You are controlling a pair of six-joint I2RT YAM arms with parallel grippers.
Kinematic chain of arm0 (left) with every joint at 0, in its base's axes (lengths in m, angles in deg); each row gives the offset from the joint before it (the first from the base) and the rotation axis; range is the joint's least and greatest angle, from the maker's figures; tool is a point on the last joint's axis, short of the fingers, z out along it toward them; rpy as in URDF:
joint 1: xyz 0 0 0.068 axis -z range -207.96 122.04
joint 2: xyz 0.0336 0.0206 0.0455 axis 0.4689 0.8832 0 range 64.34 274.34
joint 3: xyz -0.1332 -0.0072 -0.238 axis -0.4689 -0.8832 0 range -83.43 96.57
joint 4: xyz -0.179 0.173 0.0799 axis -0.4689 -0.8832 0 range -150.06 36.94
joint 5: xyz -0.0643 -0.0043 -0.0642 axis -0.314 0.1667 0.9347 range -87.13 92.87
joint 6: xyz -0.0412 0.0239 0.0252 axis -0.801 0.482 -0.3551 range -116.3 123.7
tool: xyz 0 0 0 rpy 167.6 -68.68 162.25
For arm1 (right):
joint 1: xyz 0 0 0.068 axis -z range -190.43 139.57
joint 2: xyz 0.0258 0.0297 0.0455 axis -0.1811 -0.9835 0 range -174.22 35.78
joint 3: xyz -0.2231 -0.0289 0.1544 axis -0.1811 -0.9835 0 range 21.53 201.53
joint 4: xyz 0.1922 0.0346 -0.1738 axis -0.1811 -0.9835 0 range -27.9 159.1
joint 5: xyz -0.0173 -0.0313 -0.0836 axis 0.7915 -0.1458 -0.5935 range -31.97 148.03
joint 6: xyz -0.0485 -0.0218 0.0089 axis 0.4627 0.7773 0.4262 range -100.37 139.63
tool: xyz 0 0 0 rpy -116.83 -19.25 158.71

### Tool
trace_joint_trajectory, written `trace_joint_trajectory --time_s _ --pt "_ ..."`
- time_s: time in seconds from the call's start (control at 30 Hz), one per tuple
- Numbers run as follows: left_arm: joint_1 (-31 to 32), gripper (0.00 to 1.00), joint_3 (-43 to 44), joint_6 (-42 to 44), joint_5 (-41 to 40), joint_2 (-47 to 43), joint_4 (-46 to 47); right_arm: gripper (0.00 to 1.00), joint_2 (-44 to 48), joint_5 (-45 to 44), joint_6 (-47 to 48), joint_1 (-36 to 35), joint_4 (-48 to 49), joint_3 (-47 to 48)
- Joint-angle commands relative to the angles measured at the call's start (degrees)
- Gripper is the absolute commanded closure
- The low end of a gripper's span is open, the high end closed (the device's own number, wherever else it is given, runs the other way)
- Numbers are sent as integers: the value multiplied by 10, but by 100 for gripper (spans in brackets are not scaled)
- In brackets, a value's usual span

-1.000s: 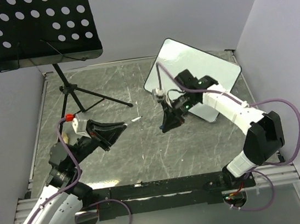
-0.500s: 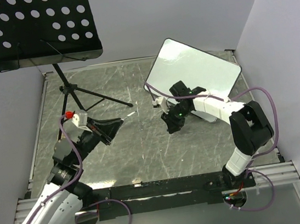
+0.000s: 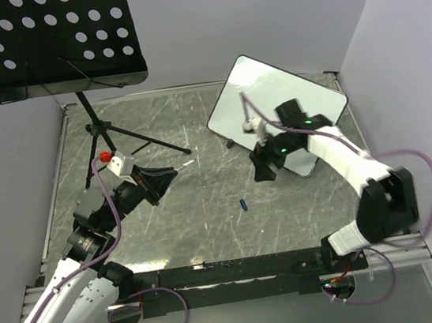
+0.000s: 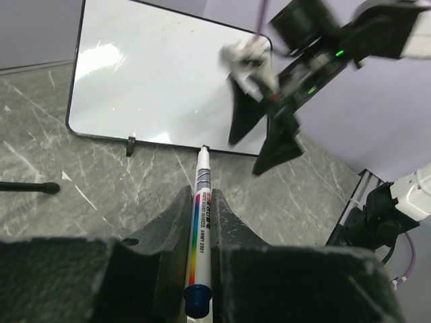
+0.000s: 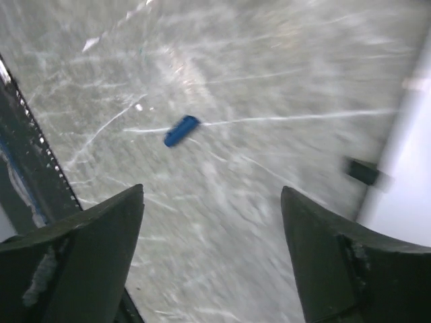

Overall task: Write a sentence on the whiteboard
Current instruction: Put down the pen cap at the center of the board, then pick up the whiteboard from the whiteboard stand.

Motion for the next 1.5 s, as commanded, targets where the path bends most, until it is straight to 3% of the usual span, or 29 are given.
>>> trace_joint_trajectory --time_s 0.0,0.1,0.2,0.33,0.47,0.57,0.8,1.0,1.17,1.33,1.47 --pt "-4 99 -12 22 11 -12 23 3 125 67 41 29 -12 -16" --pt "-3 99 -3 31 11 -13 8 3 174 44 -27 34 41 -49" --pt "-4 99 1 42 12 -22 -15 3 236 43 -94 104 85 -72" --pt "-4 99 7 62 24 -26 -23 0 300 57 -168 253 153 -101" --pt "-7 99 17 70 37 -16 -30 1 259 124 -222 388 172 -118" --pt "-8 99 13 69 40 -28 -43 1 228 132 -248 436 200 -147" --pt "-10 99 7 70 35 -50 -42 1 175 134 -340 525 364 -202" --pt "-21 99 7 69 44 -45 -39 1 96 189 -324 536 445 -220" --pt "-39 99 7 67 52 -42 -36 2 24 266 -370 537 552 -209" --pt "-47 99 5 64 63 -37 -36 15 -83 308 -448 536 591 -165" --pt "-51 99 5 64 64 -34 -36 20 -118 335 -524 531 724 -184"
